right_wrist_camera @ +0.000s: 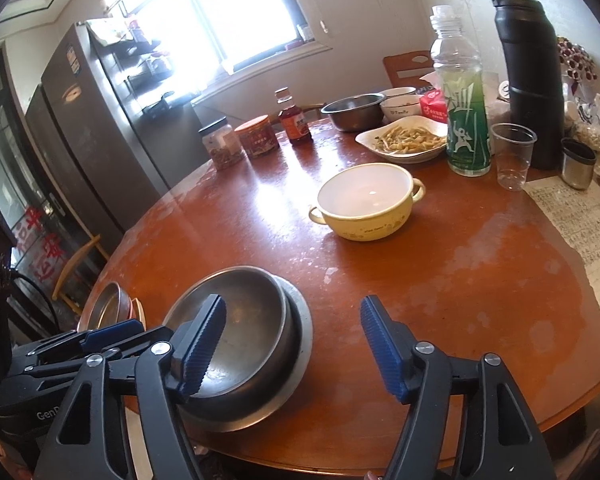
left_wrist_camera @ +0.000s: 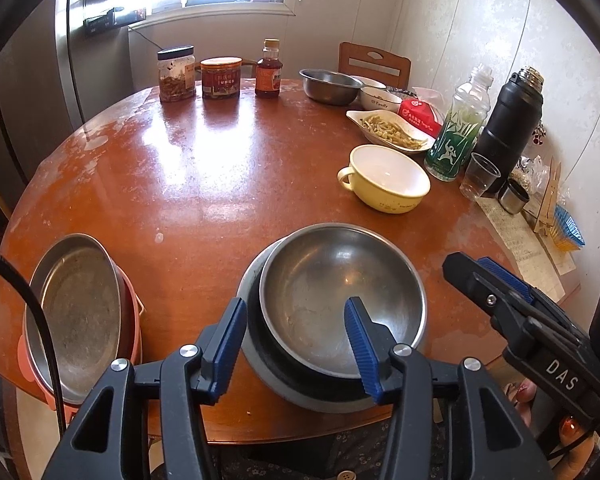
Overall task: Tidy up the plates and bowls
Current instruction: 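Move both grippers to the rim of the yellow two-handled bowl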
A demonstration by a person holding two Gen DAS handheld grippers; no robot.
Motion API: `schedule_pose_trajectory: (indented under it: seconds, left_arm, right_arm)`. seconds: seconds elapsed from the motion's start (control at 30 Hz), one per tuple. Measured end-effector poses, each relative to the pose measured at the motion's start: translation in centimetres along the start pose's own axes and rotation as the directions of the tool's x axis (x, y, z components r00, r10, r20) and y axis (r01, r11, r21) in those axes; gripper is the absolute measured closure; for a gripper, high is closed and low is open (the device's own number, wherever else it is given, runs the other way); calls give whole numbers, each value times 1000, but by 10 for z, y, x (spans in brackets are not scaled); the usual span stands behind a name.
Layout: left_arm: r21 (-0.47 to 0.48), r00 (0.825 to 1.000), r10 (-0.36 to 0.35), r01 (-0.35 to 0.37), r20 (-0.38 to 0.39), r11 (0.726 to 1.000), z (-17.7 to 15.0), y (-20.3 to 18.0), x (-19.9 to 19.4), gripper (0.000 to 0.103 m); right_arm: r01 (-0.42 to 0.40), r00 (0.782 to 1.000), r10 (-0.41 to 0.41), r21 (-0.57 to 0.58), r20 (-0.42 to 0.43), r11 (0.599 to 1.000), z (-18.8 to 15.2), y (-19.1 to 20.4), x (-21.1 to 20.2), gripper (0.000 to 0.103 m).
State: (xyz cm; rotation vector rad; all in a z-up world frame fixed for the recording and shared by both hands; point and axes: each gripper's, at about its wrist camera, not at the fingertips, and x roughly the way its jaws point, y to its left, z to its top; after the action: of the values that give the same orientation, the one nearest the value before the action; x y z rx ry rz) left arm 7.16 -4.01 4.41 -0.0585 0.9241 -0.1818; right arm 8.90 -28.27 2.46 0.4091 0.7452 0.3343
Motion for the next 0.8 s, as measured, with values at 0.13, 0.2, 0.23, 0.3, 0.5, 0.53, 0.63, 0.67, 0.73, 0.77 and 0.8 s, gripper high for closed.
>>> schedule_pose_trajectory:
  seconds: [0.13,0.2,0.23,0.3,0.5,0.53,0.63,0.67,0.73,0.77,0.8]
  left_arm:
    - [10,1000,7,-7,8,1000,7,-5,0,52]
    - [20,1000,6,-7,13,1000,12,-10,0,52]
    - [24,1000,6,-7,15,1000,15,-12,0,52]
    - [32,1000,6,-7,18,999,22,-17,3,52]
    - [57,1000,-4,3,13,998,41,-31,14,51]
    - [61,1000,-3,2,10,998,44,-33,17,51]
    - [71,1000,-6,6,-8,997,52,-39,26,51]
    - [76,1000,-5,6,-11,997,54,-41,28,51]
    - [85,1000,-6,7,-14,996,60,-44,32,51]
    - [90,1000,-3,4,-15,996,63,-46,34,51]
    - [94,1000,-4,5,-17,996,66,-48,36,51]
  right_arm:
    - [19,1000,-19,24,20,1000,3,-9,-4,28]
    - [24,999,-25,38,30,999,5,-13,-7,28]
    - [27,999,-28,45,35,999,5,-15,-8,28]
    - [33,998,-36,60,48,998,7,-20,-11,28]
    - [58,996,-64,98,64,994,11,-35,-13,24]
    - [58,996,-65,106,63,993,12,-38,-12,24]
    - [71,995,-78,107,63,992,13,-42,-10,24]
    - [73,995,-80,108,64,991,14,-44,-9,24]
    - [76,994,-84,110,66,991,15,-46,-7,24]
    - [76,994,-83,113,66,991,16,-48,-6,24]
    - [72,994,-81,120,67,990,16,-50,-5,24]
